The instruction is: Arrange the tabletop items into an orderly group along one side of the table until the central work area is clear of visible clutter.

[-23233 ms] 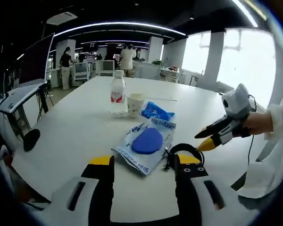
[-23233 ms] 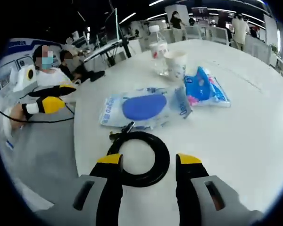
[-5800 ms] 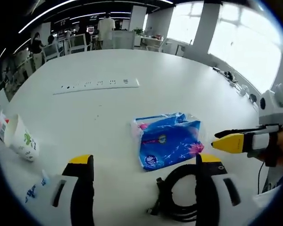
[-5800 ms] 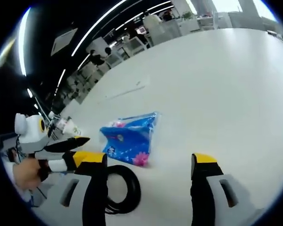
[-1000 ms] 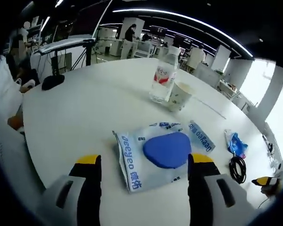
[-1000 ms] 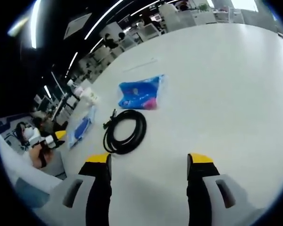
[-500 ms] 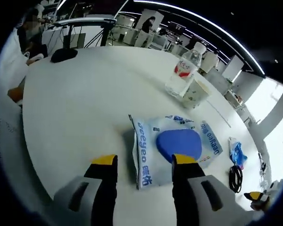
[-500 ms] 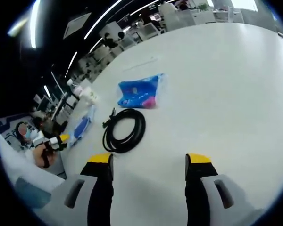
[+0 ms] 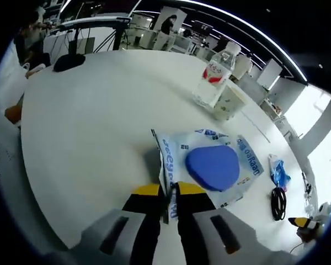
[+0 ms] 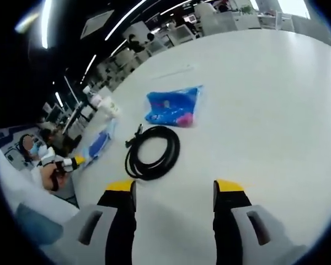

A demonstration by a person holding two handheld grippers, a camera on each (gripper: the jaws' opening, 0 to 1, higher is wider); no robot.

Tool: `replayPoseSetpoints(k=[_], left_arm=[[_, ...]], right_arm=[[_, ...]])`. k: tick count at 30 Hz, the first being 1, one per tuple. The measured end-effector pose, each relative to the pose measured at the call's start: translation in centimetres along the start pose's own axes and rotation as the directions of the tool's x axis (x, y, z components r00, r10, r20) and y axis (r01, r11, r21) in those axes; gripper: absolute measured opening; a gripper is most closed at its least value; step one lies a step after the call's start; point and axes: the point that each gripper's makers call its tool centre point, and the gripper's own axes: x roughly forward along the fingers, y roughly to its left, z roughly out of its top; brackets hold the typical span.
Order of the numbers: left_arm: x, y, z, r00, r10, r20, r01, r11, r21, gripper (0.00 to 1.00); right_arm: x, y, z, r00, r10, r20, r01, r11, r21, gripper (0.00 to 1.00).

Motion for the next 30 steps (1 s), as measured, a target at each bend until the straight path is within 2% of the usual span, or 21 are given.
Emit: replayPoseSetpoints(k=[8,17,21,28,30], left_arm=[[-0.2,-0.1,0.2,1.0,-0.01,0.007,0.01,1.0,0.018,0.0],[-0.2,0.0,0.5,0.999,-0.05,0.006,0.05,0.999,0.017,0.0],[0.0,0.0,0.6,0.996,-0.084,0.004,0.084,0.996,0.001,0.0],[0.3,0.1,0.6,0.996,-0.094,-0.002,0.094,0.995,0.021,0.0],[0.3,0.0,0.6,0.995,-0.095,-0.004,0.095,0.995,0.036,0.0]], right_arm=[[0.1,0.9,2.1,0.998,0.003,0.061,0.001,0.998,-0.062,0.45],[2.0,4.8,3.5,0.992,0.108,0.058,-0.101,0.988,-0.118,0.42],[3.1,6.9,4.4,0.984,0.173,0.05,-0.166,0.979,-0.116,0.41],[4.9,9.8,6.5,0.97,0.238,0.045,-0.232,0.966,-0.114,0.39],[5.7,11.1,6.9,0.96,0.279,0.03,-0.275,0.956,-0.102,0.4]])
